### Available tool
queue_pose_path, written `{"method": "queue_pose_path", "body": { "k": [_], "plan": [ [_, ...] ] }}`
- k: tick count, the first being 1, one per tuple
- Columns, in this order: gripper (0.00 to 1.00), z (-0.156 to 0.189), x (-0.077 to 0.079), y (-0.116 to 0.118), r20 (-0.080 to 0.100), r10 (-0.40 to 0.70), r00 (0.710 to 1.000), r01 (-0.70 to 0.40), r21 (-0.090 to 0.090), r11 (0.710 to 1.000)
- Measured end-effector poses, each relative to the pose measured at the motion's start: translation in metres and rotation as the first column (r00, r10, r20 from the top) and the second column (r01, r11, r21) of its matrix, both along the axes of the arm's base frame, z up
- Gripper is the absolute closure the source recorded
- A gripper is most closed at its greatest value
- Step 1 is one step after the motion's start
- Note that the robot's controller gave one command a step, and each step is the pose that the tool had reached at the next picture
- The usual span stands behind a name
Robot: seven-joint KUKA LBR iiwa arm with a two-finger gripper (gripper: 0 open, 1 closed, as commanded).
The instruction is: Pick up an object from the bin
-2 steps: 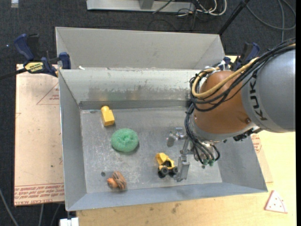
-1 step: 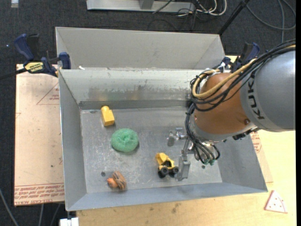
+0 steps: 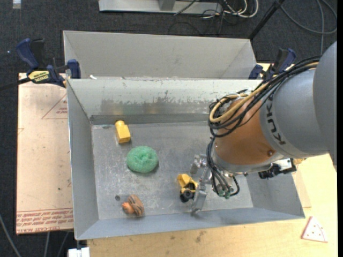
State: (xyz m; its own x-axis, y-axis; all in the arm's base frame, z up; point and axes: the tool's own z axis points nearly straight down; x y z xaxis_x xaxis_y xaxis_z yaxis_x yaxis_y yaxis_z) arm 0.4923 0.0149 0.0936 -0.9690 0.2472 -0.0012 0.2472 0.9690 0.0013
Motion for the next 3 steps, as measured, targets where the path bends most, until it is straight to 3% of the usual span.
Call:
{"method": "queue_pose_path", "body": {
  "k": [1,3],
  "plan": [
    [1.0,-0.0227,-0.0091,-0.0034,0.002,0.12,0.993,-0.12,0.0,0.993],
    [1.0,-0.0193,-0.0103,-0.0034,-0.002,0.12,0.993,-0.12,0.001,0.993]
  ]
}}
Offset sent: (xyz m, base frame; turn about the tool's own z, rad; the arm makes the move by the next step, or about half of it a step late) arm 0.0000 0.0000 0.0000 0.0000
